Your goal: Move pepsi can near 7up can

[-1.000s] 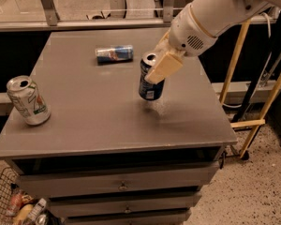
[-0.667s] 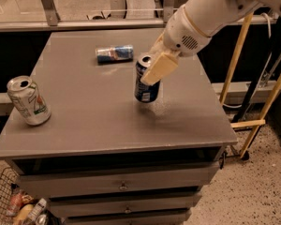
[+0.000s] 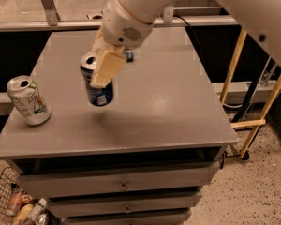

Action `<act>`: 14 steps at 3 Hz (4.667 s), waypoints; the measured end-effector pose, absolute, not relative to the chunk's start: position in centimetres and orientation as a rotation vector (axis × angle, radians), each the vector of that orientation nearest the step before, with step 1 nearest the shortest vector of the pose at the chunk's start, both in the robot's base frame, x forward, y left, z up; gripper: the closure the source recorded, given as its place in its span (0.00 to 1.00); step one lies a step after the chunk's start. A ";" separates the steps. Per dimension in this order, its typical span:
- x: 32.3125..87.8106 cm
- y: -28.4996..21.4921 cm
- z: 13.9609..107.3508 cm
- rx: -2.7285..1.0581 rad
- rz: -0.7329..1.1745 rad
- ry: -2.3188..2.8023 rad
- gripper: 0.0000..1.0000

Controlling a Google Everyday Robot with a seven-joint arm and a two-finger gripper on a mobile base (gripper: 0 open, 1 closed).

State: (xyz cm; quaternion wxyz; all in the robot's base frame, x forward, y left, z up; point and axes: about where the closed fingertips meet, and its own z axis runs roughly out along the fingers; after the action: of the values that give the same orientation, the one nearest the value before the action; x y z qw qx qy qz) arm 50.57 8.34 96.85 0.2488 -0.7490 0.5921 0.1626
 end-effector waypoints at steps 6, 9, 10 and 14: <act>51.5 18.5 90.5 -2.264 0.545 1.571 1.00; 51.8 18.8 91.6 -2.233 0.602 1.542 1.00; 52.2 18.7 91.1 -2.192 0.667 1.550 1.00; 51.6 20.8 90.6 -2.193 0.710 1.511 0.83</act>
Offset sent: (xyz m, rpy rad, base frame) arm 0.0143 0.0954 -0.0809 -0.1389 0.1034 0.1578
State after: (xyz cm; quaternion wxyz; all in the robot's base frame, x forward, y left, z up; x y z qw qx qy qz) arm 51.64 20.77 90.58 0.1916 -0.7809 0.5380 0.2530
